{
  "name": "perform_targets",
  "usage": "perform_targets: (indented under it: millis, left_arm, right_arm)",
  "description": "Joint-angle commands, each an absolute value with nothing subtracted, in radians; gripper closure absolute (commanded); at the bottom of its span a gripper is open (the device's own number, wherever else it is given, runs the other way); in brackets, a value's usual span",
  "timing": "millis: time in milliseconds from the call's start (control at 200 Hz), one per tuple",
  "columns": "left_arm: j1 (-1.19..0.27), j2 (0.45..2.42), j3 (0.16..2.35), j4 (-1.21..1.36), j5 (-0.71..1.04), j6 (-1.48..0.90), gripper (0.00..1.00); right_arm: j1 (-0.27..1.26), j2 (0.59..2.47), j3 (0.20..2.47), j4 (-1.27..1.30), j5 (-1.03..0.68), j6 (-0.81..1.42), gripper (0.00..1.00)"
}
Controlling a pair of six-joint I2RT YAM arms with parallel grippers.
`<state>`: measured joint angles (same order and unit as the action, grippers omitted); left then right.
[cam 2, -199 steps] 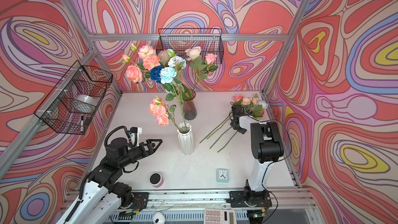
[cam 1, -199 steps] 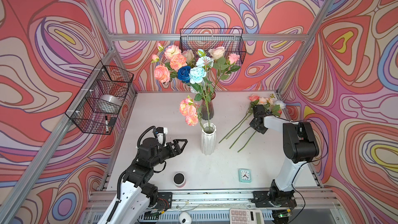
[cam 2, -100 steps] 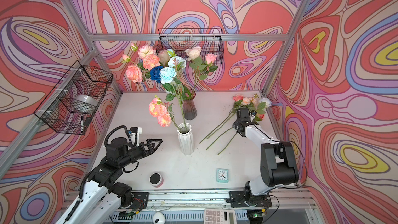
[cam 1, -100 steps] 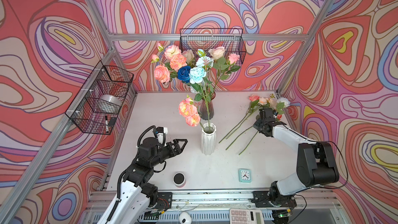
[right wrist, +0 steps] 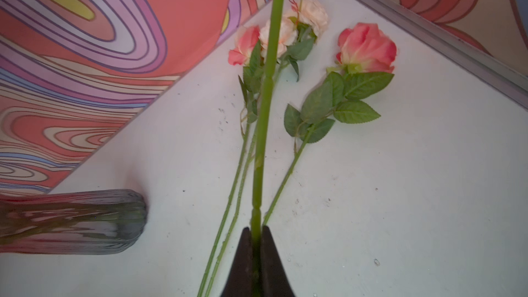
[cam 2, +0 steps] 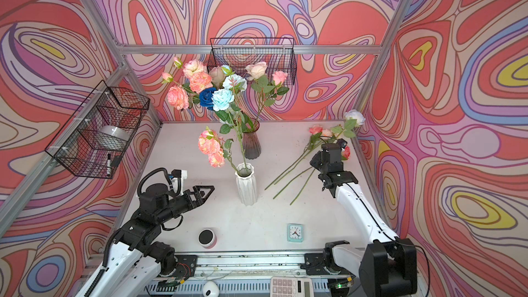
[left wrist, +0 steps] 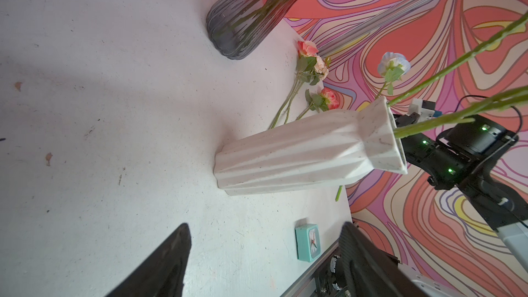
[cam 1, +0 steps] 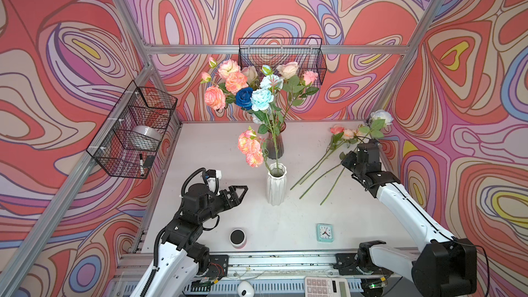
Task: Arrange the flowers into the vase
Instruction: 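Close the right gripper on the white rose stem and raise it upright, then carry the white rose over the white vase and lower the stem in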
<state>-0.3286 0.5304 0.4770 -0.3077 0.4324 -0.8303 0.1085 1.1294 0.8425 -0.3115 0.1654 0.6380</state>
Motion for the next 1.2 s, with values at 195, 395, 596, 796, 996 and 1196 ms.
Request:
perform_targets:
  millis: [195,395,596,796,996,1196]
  left_arm:
    - [-0.332,0.513,0.506,-0.337,0.415,-0.813,0.16]
    - [-0.332,0.513,0.506,-0.338,0.413,-0.813,0.16]
    - [-0.332,0.512,0.545,-0.341,0.411,-0.811,0.16]
    - [-0.332,0.505,0.549,-0.351,0.402,-0.81,0.16]
    - [-0.332,0.496,0.551,-0.361,0.395,-0.807,0.16]
    - [-0.332,0.504,0.554,-0.355,0.397,-0.812,0.16]
  right_arm:
    - [0.139,0.954,0.857,-0.213,-0.05,0.574,1.0]
    - [0.171,0.887,0.893,-0.063,-0.225,0.566,1.0]
    - [0.245,0.926,1.009,0.022,-0.348,0.537,1.0]
    - [0.397,1.03,1.153,0.082,-0.374,0.466,1.0]
    - [0.541,1.115,1.246,0.177,-0.345,0.428,1.0]
    - [0.668,1.168,1.291,0.288,-0.255,0.349,1.0]
